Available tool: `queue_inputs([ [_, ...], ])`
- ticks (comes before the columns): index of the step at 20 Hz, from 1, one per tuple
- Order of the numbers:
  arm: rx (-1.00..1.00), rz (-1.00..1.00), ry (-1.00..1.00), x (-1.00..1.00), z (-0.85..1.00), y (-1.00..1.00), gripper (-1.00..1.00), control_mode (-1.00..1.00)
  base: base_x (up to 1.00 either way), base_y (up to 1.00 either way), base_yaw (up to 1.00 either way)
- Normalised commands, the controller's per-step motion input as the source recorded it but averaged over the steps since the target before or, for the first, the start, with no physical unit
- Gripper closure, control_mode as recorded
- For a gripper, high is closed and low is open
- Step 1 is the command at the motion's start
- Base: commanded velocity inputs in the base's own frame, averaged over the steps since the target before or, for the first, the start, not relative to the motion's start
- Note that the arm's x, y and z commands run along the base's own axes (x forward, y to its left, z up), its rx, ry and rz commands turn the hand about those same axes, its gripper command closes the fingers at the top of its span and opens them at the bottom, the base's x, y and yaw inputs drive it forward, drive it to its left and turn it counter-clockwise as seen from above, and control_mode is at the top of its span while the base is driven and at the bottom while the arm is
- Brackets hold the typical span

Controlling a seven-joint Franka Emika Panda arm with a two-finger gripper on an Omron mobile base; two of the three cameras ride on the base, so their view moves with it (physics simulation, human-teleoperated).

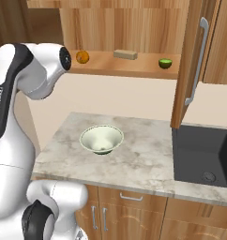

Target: Open the cabinet. Pick the orange and kiwi from the cabinet and place them into the bowl. Then close the cabinet.

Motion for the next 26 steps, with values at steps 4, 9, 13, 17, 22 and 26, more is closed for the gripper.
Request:
queue_inputs([
  [4,-0.05,-0.14,0.00,0.12,-0.05,-0.28,1.00,-1.00,0.00,0.00,0.00],
  [9,-0.11,-0.22,0.00,0.33,0.00,-0.80,1.00,-1.00,0.00,0.00,0.00],
  [13,-0.12,-0.23,0.00,0.35,-0.02,-0.75,1.00,-1.00,0.00,0.00,0.00],
  [17,-0.18,-0.19,0.00,0.50,-0.08,-0.49,1.00,-1.00,0.00,0.00,0.00],
  [22,-0.24,-0.22,0.00,0.30,-0.14,-0.26,1.00,-1.00,0.00,0.00,0.00],
  [26,-0.24,-0.33,0.04,0.14,-0.11,-0.26,1.00,-1.00,0.00,0.00,0.00],
])
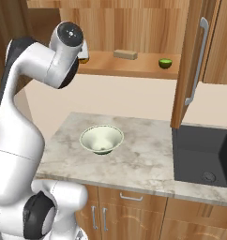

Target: Open the cabinet. Pick the orange and kiwi from the cabinet and place them into the bowl. Then close the cabinet.

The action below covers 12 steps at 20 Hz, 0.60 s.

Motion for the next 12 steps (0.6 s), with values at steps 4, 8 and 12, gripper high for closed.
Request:
queue_inputs([
  [4,-0.16,-0.29,0.04,0.11,-0.09,-0.03,1.00,-1.00,0.00,0.00,0.00],
  [8,-0.03,-0.26,0.05,0.06,0.00,-0.05,1.00,-1.00,0.00,0.00,0.00],
  [12,0.00,-0.20,0.06,0.03,0.00,-0.20,1.00,-1.00,0.00,0.00,0.00],
])
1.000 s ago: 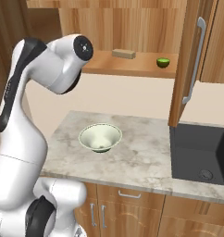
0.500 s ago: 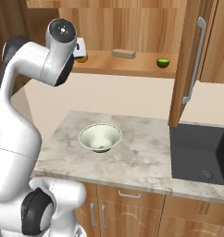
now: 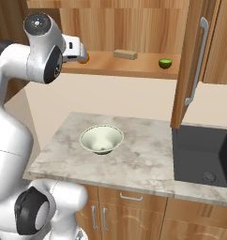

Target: Open the cabinet. Pick the orange and kiwi from the cabinet and place them into the bowl. Then close the cabinet.

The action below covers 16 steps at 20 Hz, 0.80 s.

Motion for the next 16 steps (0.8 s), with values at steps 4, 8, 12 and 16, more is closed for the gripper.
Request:
queue_inputs([
  [4,0.00,-0.14,0.03,0.02,0.00,-0.14,-1.00,-1.00,0.00,0.00,0.00],
  [8,0.00,-0.07,0.00,0.00,0.00,-0.06,-1.00,-1.00,0.00,0.00,0.00],
  [12,0.00,0.00,0.00,0.09,-0.09,0.00,-1.00,-1.00,0.00,0.00,0.00],
  [16,0.00,0.00,0.00,0.31,-0.10,0.00,-1.00,-1.00,0.00,0.00,0.00],
])
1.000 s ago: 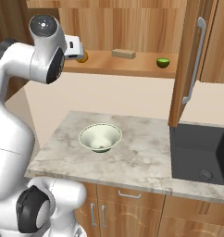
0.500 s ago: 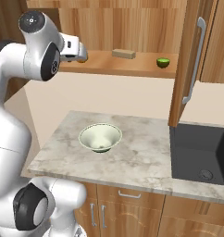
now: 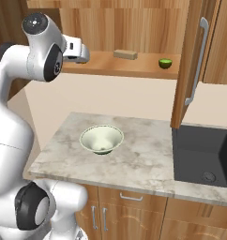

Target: Open the cabinet. Pick the orange and kiwi from the cabinet and place them into the bowl. Then close the cabinet.

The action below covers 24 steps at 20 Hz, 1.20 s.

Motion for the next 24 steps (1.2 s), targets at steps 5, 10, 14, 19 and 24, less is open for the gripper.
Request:
queue_inputs([
  [5,0.00,-0.01,0.00,0.47,-0.02,0.00,-1.00,-1.00,0.00,0.00,0.00],
  [10,0.00,0.00,0.00,0.38,0.00,0.00,-1.00,-1.00,0.00,0.00,0.00],
  [14,0.00,0.00,0.00,0.19,0.00,0.00,-1.00,-1.00,0.00,0.00,0.00],
  [19,0.00,0.00,0.00,0.12,0.00,0.05,-1.00,-1.00,0.00,0.00,0.00],
  [24,0.00,0.00,0.00,0.19,-0.05,0.09,-1.00,-1.00,0.00,0.00,0.00],
])
